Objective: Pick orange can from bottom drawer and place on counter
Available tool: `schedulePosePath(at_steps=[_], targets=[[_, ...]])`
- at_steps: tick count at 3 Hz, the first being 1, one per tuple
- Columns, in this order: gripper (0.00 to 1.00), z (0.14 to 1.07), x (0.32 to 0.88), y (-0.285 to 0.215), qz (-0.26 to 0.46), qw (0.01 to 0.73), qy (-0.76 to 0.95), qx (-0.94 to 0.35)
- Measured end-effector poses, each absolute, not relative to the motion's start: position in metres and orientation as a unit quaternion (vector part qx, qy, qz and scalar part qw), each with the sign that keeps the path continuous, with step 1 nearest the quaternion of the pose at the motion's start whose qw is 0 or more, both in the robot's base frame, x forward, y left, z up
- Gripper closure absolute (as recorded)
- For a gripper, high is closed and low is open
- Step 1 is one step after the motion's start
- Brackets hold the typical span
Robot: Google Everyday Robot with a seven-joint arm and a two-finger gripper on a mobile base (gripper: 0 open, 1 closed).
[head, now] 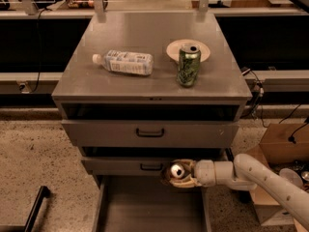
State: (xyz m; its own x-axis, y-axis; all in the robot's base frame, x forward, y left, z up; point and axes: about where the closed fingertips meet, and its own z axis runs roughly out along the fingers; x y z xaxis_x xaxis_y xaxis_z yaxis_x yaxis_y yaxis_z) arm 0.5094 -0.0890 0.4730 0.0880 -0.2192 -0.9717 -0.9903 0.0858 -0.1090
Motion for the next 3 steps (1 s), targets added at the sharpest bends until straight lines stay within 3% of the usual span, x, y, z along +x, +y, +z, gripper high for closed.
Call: schedulePosePath(at_steps=[3], targets=[[1.0,0.671,0.429,-0.086,0.347,0.468,0.527,-0.619]])
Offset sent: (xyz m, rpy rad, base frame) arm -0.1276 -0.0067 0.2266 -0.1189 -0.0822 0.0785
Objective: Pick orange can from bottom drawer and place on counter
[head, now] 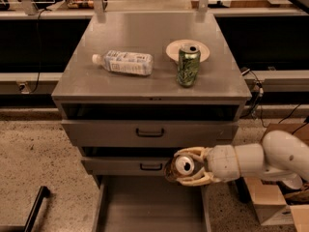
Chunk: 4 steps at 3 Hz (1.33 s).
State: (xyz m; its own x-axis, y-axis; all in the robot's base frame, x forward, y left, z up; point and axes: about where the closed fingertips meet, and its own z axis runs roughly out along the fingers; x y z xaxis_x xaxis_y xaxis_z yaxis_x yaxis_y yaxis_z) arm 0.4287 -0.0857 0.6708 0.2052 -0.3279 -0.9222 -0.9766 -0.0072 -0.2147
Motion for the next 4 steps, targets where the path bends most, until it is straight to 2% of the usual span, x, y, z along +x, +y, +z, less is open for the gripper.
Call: schedulePosePath(at_steps=[2,4], targets=[[1.0,0.827,0.458,-0.091,0.29,0.381,0.536,-0.696],[1.0,0.854,0.468,-0.08,0.311,0.358,0.534,-0.7]])
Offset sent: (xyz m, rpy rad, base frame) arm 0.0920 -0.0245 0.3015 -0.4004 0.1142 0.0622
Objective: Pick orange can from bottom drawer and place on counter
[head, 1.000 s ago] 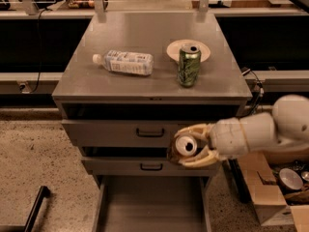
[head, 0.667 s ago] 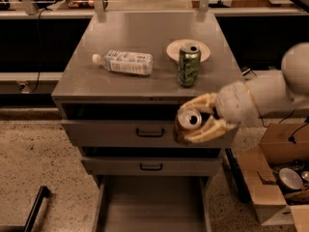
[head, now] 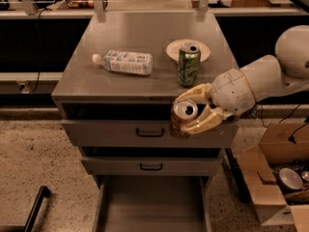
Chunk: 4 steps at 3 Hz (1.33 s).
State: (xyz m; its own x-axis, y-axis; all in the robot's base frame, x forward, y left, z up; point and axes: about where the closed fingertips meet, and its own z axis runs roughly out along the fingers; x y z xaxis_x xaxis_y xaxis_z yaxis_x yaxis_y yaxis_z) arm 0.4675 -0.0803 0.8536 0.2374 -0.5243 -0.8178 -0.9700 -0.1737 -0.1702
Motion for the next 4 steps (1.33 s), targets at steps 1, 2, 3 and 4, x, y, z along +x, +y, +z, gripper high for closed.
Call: schedulePosePath(at_steps=[1,2,3,4], targets=[[1.0,0.86,0.473,-0.091,0.306,0.349,0.569,-0.679],[1.0,0.882,0.489,-0.114,0.305,0.327,0.624,-0.641],[1.0,0.904,0.516,-0.139,0.313,0.295,0.67,-0.605],[1.0,0.915,0.557,-0.148,0.332,0.282,0.689,-0.579]])
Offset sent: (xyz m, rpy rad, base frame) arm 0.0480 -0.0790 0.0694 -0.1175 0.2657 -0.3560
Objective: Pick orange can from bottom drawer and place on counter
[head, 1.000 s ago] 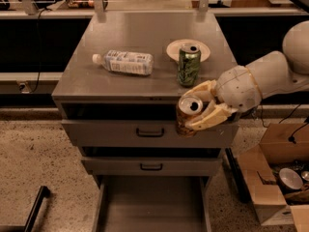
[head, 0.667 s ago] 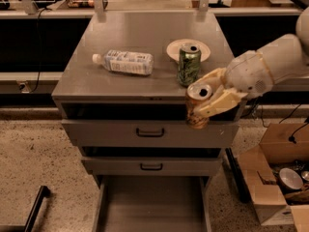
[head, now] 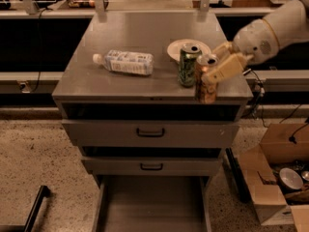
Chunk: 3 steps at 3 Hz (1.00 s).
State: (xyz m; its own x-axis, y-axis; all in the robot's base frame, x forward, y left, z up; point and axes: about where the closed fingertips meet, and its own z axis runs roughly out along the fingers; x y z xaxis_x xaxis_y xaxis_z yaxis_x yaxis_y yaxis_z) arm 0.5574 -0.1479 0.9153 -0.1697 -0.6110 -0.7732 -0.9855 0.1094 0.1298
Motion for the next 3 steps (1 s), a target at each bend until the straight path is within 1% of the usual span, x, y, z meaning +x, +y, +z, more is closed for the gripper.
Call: schedulePosePath(at_steps=[1,2,3], targets=[[1.0,0.93,0.598,-0.159,0.319,0.297,0.705,-0.56],[1.0,0.962,0.62,-0.181,0.284,0.337,0.714,-0.544],[1.0,0.986,0.625,-0.209,0.256,0.375,0.722,-0.521]])
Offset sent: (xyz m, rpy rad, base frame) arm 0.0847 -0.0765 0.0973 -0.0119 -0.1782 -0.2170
